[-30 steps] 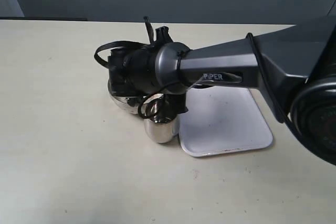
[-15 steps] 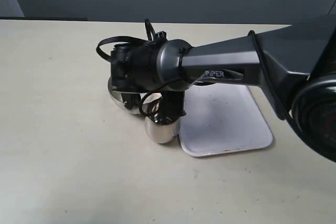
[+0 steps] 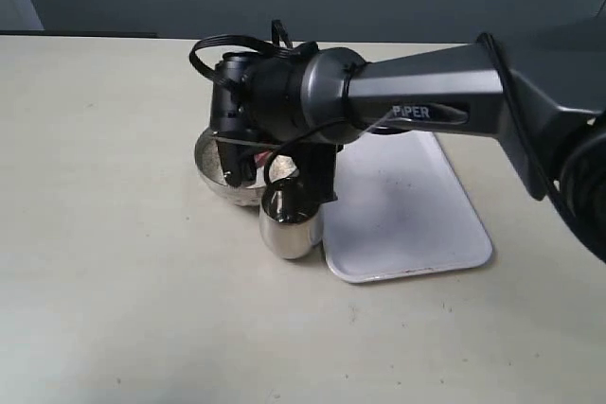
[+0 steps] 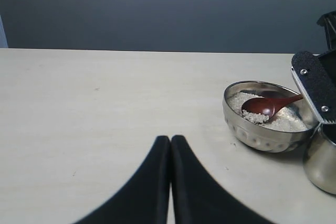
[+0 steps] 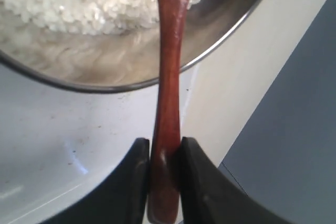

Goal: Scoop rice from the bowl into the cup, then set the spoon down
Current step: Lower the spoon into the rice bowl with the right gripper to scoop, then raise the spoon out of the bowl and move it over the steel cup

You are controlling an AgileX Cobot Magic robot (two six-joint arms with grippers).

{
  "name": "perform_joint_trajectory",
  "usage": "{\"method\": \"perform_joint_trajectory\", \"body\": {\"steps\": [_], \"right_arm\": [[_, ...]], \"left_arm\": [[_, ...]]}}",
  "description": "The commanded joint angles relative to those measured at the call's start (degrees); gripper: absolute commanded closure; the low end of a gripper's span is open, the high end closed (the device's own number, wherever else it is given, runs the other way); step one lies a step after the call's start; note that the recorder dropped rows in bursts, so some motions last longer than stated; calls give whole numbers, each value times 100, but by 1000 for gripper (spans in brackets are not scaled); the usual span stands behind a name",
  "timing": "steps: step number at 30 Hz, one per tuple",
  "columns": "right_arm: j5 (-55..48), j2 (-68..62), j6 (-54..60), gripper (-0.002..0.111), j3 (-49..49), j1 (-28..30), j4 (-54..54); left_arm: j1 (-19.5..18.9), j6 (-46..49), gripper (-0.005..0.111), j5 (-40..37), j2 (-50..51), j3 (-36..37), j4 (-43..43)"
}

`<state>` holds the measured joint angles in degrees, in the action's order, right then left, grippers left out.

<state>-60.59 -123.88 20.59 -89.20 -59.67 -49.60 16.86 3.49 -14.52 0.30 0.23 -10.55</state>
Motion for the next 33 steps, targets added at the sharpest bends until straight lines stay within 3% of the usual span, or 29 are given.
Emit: {"method": "perform_joint_trajectory", "body": {"steps": [1, 13, 22, 33], "right_arm": [[54, 97, 35, 109, -24, 34, 178], [-75, 154, 35, 109, -863, 453, 1563], [-684, 207, 400, 109, -936, 773, 2440], [-937, 669, 322, 109, -936, 833, 2541]], "left_arm": [[37, -37, 106, 75, -30, -23, 9], [37, -37, 106, 75, -30, -23, 9], [37, -37, 106, 75, -30, -23, 9], [37, -37, 106, 75, -30, -23, 9]]}}
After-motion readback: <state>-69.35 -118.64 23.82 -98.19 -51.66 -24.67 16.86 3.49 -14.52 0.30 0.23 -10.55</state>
